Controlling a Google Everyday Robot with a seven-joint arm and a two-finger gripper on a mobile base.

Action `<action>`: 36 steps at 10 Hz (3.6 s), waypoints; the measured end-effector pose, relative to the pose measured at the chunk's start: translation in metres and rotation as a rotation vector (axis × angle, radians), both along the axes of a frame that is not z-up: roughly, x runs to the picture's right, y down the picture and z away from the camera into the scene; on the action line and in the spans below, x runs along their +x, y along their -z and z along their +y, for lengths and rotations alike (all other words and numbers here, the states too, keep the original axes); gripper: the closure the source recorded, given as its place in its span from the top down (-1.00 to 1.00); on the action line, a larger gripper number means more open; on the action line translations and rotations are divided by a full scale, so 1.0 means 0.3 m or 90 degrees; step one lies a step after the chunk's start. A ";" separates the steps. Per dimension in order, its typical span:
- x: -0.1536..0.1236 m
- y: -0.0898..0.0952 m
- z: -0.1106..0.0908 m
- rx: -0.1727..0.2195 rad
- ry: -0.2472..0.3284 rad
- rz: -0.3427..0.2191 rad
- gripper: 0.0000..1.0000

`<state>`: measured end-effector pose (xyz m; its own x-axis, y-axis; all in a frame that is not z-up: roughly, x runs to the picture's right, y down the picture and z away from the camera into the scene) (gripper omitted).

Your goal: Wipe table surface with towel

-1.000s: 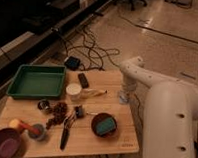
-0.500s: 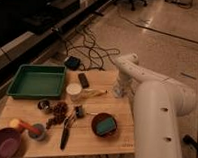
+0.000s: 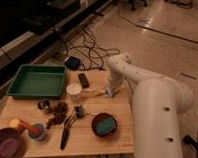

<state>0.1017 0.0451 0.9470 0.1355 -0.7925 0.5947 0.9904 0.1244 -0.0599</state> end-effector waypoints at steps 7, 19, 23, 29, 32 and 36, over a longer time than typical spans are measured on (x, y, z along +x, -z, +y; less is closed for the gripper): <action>-0.046 0.207 0.197 -0.048 0.018 -0.075 -1.00; 0.361 0.189 0.198 -0.083 -0.004 0.069 -1.00; 0.449 0.021 0.047 -0.029 -0.033 0.115 -1.00; 0.195 -0.087 -0.066 0.024 -0.026 0.036 -1.00; 0.044 -0.085 -0.029 0.022 -0.008 -0.025 -1.00; -0.042 0.040 0.091 -0.009 0.021 -0.116 -1.00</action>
